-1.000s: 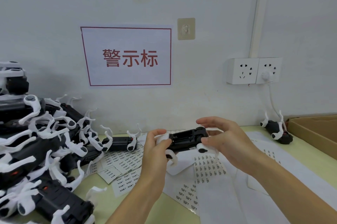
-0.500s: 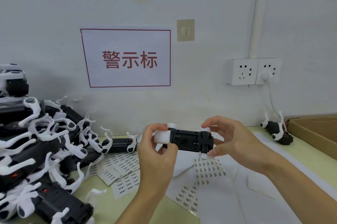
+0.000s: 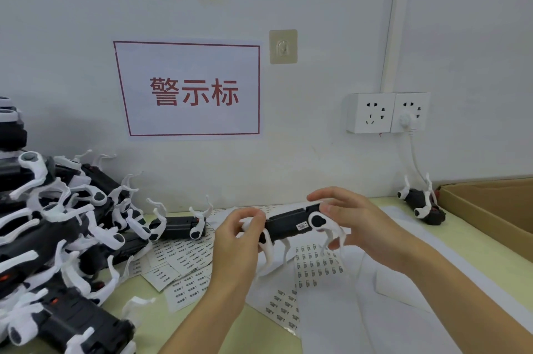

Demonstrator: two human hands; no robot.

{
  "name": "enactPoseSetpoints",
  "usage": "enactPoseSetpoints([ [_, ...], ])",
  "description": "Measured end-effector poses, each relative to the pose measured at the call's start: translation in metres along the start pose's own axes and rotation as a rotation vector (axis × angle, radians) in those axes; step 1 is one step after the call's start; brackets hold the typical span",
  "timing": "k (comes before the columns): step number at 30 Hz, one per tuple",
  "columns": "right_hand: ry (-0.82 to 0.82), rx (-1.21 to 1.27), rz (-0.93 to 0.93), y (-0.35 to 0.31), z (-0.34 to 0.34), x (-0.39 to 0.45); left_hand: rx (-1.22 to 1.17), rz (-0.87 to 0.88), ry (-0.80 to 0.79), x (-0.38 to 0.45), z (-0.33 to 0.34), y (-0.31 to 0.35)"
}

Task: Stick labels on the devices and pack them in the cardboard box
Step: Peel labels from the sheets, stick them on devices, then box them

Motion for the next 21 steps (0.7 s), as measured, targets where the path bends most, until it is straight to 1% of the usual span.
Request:
enactPoseSetpoints([
  [3,-0.038,-0.068,0.065,0.006,0.004,-0.008,-0.094,-0.132,-0.035,-0.002,0.004,-0.017],
  [5,0.004,-0.082,0.063,0.005,0.0,-0.012,-0.146,-0.156,-0.105,-0.007,0.011,-0.021],
  [7,0.065,-0.058,0.084,0.009,-0.007,-0.016,-0.12,-0.138,-0.182,-0.012,0.018,-0.022],
  [9,0.085,-0.013,0.137,0.018,-0.01,-0.023,-0.035,-0.098,-0.21,-0.016,0.021,-0.021],
  [13,0.034,0.193,0.273,0.039,-0.005,-0.045,0.014,-0.059,-0.217,-0.017,0.024,-0.021],
  [17,-0.036,0.201,0.322,0.048,-0.008,-0.065,0.013,0.001,-0.305,-0.027,0.042,-0.017],
  [18,-0.035,0.237,0.326,0.049,-0.012,-0.068,0.021,0.01,-0.328,-0.031,0.049,-0.015],
  [21,0.069,0.37,0.373,0.059,-0.045,-0.083,-0.019,-0.021,-0.365,-0.039,0.063,-0.017],
])
Point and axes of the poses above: each hand's wrist, its own x-axis towards the middle knuckle, its own z-axis out of the palm, y = z × x, the point moved 9 cm from there along x, towards the middle knuckle, and after that the axes turned 3 degrees about z, right-handed, at the moved point
